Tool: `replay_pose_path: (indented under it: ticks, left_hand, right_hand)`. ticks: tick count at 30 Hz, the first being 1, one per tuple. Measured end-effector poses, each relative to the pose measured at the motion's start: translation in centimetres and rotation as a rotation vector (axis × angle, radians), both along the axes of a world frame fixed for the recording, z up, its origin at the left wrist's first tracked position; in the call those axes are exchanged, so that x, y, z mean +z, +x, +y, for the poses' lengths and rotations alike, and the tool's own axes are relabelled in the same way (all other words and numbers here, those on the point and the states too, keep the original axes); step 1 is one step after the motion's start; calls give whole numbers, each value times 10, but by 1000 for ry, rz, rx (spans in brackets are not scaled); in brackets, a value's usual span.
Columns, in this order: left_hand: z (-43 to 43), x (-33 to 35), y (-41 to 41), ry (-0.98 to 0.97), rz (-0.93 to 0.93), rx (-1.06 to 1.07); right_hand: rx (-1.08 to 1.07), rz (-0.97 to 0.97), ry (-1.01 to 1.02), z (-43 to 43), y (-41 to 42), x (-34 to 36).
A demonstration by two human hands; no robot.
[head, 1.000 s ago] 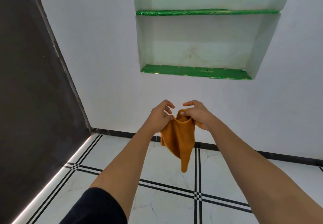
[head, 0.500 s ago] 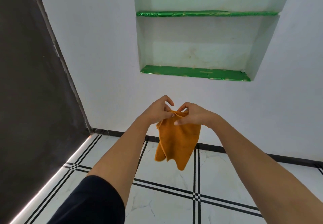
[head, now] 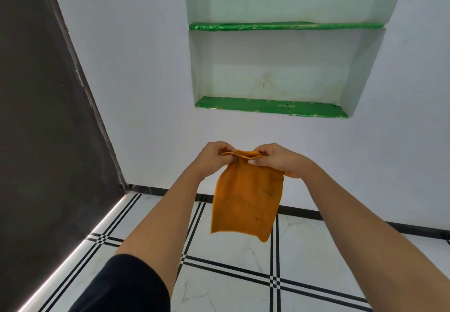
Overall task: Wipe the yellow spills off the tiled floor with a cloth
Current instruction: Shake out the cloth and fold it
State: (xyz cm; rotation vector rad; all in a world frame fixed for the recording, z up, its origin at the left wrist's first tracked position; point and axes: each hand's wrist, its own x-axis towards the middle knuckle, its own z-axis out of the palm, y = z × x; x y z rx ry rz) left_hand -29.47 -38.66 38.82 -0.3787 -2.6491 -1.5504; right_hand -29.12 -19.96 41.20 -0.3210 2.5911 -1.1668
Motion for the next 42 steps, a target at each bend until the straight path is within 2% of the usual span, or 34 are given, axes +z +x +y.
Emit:
replay_pose_path:
  ticks: [4, 8, 13, 19, 23, 28, 30, 34, 39, 42]
  left_hand:
    - [1, -1, 1, 144, -54, 30]
    - [-7, -5, 4, 195, -83, 10]
    - [-4, -6, 6, 190, -144, -118]
    - [12, 2, 5, 279, -60, -109]
    - [13, 14, 3, 251, -26, -139]
    - [8, 21, -1, 305, 58, -12]
    - [5, 19, -2, 299, 19, 5]
    - [2, 15, -2, 181, -42, 33]
    - [-3, 7, -2, 364, -28, 146]
    - [-6, 10, -4, 343, -44, 168]
  right_hand:
    - [-104, -65, -179, -1, 3, -10]
    - [-213, -101, -300, 7, 0, -15]
    - [-296, -39, -313, 2, -6, -19]
    - [-158, 12, -330, -13, -10, -10]
    - [-118, 32, -250, -19, -11, -3]
    - [-61, -47, -449, -18, -9, 0]
    - [-37, -48, -473, -16, -9, 0]
    - [-63, -54, -456, -17, -10, 0]
    - [-127, 178, -240, -13, -6, -14]
    - [-65, 301, -117, -10, -3, -24]
